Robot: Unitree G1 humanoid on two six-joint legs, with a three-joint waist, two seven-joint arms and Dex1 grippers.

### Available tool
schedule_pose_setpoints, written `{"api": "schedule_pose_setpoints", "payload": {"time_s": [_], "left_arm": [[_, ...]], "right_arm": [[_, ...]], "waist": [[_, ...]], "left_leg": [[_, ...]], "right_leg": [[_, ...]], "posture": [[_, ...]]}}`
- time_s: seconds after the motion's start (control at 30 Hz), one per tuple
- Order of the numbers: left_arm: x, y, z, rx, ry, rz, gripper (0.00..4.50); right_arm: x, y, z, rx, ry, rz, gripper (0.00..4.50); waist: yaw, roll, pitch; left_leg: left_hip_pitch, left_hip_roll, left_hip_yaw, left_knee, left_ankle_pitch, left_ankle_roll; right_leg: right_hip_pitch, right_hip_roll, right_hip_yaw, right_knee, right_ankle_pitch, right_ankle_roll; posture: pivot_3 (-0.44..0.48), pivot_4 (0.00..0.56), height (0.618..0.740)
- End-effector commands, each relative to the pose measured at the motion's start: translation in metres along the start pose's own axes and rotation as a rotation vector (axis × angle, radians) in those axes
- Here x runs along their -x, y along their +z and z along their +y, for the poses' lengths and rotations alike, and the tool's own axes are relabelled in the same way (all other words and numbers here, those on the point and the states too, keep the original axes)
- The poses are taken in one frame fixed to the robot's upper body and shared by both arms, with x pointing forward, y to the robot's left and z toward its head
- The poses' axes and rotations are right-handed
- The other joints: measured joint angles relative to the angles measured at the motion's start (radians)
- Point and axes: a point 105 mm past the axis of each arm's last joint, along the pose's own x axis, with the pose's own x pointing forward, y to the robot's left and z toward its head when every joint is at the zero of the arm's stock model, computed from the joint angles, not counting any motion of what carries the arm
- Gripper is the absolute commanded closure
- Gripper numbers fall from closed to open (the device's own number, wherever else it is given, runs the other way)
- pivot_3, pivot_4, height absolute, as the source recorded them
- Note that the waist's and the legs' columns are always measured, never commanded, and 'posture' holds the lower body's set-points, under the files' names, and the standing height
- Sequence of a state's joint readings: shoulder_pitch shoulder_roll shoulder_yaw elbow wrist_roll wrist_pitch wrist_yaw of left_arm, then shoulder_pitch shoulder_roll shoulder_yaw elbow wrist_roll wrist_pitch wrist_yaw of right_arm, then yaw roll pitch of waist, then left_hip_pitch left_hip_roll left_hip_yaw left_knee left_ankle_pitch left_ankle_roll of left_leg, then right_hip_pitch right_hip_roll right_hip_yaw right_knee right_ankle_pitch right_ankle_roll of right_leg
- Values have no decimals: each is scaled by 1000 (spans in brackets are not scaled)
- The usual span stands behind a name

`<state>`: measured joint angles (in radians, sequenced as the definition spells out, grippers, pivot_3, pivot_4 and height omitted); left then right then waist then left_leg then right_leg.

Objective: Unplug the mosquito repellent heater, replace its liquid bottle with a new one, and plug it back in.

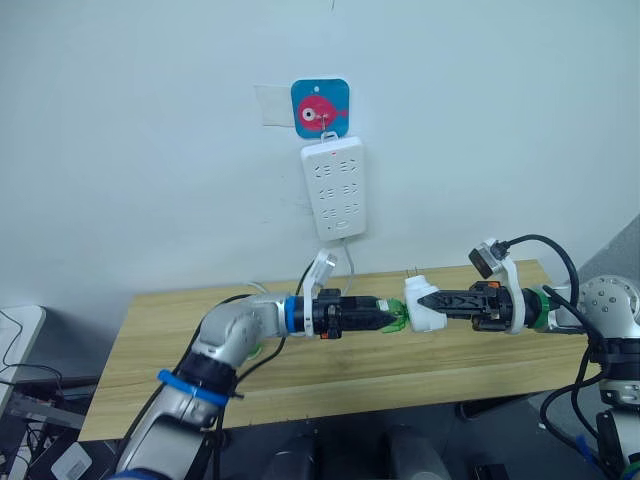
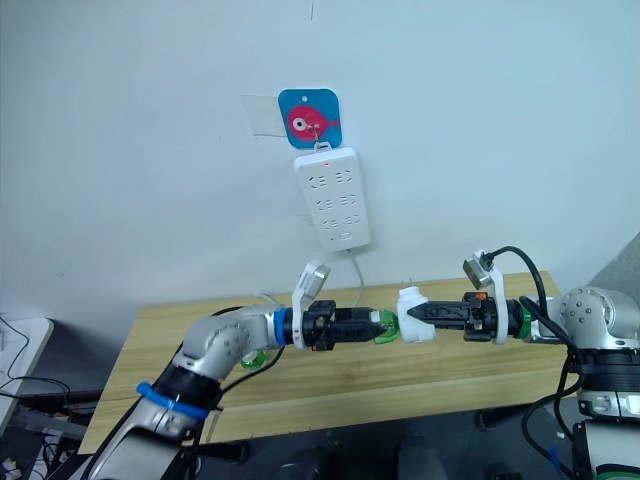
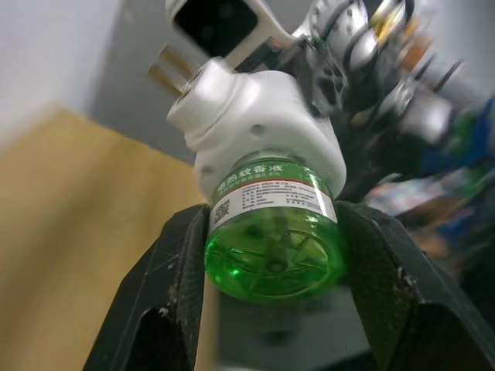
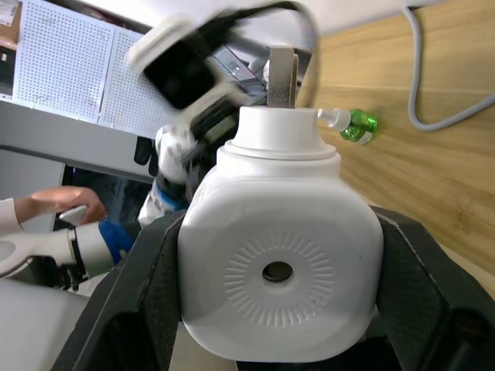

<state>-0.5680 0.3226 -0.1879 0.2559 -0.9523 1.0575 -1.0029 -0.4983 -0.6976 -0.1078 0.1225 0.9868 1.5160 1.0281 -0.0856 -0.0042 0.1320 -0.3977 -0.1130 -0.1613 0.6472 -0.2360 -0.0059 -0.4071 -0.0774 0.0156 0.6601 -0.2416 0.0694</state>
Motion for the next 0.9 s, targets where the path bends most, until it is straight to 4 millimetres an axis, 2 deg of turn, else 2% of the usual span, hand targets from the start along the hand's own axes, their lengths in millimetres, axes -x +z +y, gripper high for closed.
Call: {"api": "schedule_pose_setpoints", "payload": {"time_s": [0.03,0.1,0.27,0.37,0.43,0.5,0.6,0.77,0.9], "left_arm": [[17,20,6,184,49,-92,2278],[14,17,2,200,36,-68,1545],[11,18,-6,216,13,-68,73],[17,23,-5,187,40,-93,73],[23,34,0,84,106,-147,73],[28,45,-6,-103,149,-157,73],[33,43,-20,-514,190,-69,73],[39,25,-35,-1123,174,36,73],[41,7,-40,-1418,107,60,73]], "right_arm": [[-8,-10,3,-7,16,71,1530],[-9,-12,0,-2,5,76,1530],[-8,-10,-1,-13,3,58,1530],[-5,-8,-2,-19,-1,46,1530],[-5,-7,-3,-21,-3,38,1530],[-5,-5,-4,-22,-5,28,1530],[-3,-1,-4,-28,-5,12,1530],[-2,2,-5,-31,-7,8,1530],[-5,4,-4,-30,1,14,1530]], "waist": [[-6,0,0],[-16,0,0],[-16,0,0],[-11,0,0],[-10,0,0],[-9,0,0],[-7,0,0],[9,0,0],[23,0,0]], "left_leg": [[0,1,0,0,0,0],[0,1,0,0,0,0],[-1,1,1,0,0,-2],[-1,1,2,0,-1,-2],[0,1,2,0,-1,-2],[-1,1,2,-1,-1,-2],[0,2,5,-1,0,-4],[0,1,7,-2,-1,-3],[-1,2,8,-2,-1,-2]], "right_leg": [[0,0,0,0,0,1],[0,0,1,0,0,-1],[-2,-4,3,0,0,-2],[-2,-5,3,-1,0,-2],[-2,-5,3,-1,0,-2],[-2,-5,3,-1,0,-3],[-3,-5,5,-1,1,-4],[-3,-7,6,-4,2,-5],[-2,-8,5,-8,3,-6]], "posture": [[-150,115,740],[-152,117,740],[-155,118,740],[-155,118,740],[-149,118,740],[-149,118,740],[-135,122,740],[-121,122,740],[-104,123,740]]}}
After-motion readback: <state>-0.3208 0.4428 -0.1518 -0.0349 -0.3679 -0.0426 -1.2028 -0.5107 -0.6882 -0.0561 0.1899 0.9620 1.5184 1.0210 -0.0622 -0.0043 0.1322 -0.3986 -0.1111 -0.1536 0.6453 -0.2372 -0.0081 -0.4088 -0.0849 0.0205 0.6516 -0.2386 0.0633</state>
